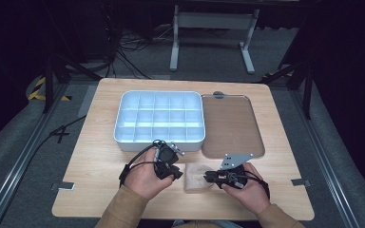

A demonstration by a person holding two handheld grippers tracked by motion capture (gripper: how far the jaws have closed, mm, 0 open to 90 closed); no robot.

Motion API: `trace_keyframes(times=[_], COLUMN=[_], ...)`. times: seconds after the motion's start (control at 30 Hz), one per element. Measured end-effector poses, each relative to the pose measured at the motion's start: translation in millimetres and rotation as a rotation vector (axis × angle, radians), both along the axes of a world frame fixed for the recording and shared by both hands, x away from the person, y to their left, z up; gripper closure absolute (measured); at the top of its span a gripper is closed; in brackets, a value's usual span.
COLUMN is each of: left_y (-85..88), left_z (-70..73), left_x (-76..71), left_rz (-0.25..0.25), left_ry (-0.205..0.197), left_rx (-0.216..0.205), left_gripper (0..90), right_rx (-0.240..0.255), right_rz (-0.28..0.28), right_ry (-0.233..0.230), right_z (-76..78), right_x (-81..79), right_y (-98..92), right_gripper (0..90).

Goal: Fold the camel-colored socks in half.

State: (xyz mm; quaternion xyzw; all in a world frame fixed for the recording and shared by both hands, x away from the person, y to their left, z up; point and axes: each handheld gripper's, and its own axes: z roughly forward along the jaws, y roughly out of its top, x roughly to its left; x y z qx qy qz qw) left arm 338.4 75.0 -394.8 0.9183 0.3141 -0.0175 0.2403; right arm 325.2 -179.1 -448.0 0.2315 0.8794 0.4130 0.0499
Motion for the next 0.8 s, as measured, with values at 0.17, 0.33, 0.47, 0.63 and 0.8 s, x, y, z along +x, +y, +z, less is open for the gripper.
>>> trace_keyframes(times=[0.17, 0.33, 0.47, 0.63, 0.8], left_y=[3.3, 6.1, 8.1, 8.2, 5.4], left_z=[-6.4, -12.2, -18.0, -24.2, -30.0], left_x=[1.6, 3.2, 3.9, 4.5, 4.9], left_rz=[0.021, 0.025, 0.032, 0.032, 0.024], left_ry=[0.006, 0.016, 0.026, 0.043, 0.051], left_rx=[0.015, 0.035, 0.056, 0.085, 0.094], left_gripper=[73.8, 73.7, 72.9, 71.5, 70.6], right_rx=[0.013, 0.050, 0.050, 0.033, 0.009], right_rz=[-0.004, -0.011, -0.012, -0.040, -0.051], right_ry=[0.021, 0.046, 0.051, 0.067, 0.078], right_z=[-3.0, -6.2, -8.6, -14.4, -18.0], right_x=[1.3, 4.0, 7.1, 13.8, 17.6], right_y=[6.5, 13.3, 16.6, 14.7, 14.9], right_gripper=[80.3, 79.8, 80.7, 82.8, 84.3])
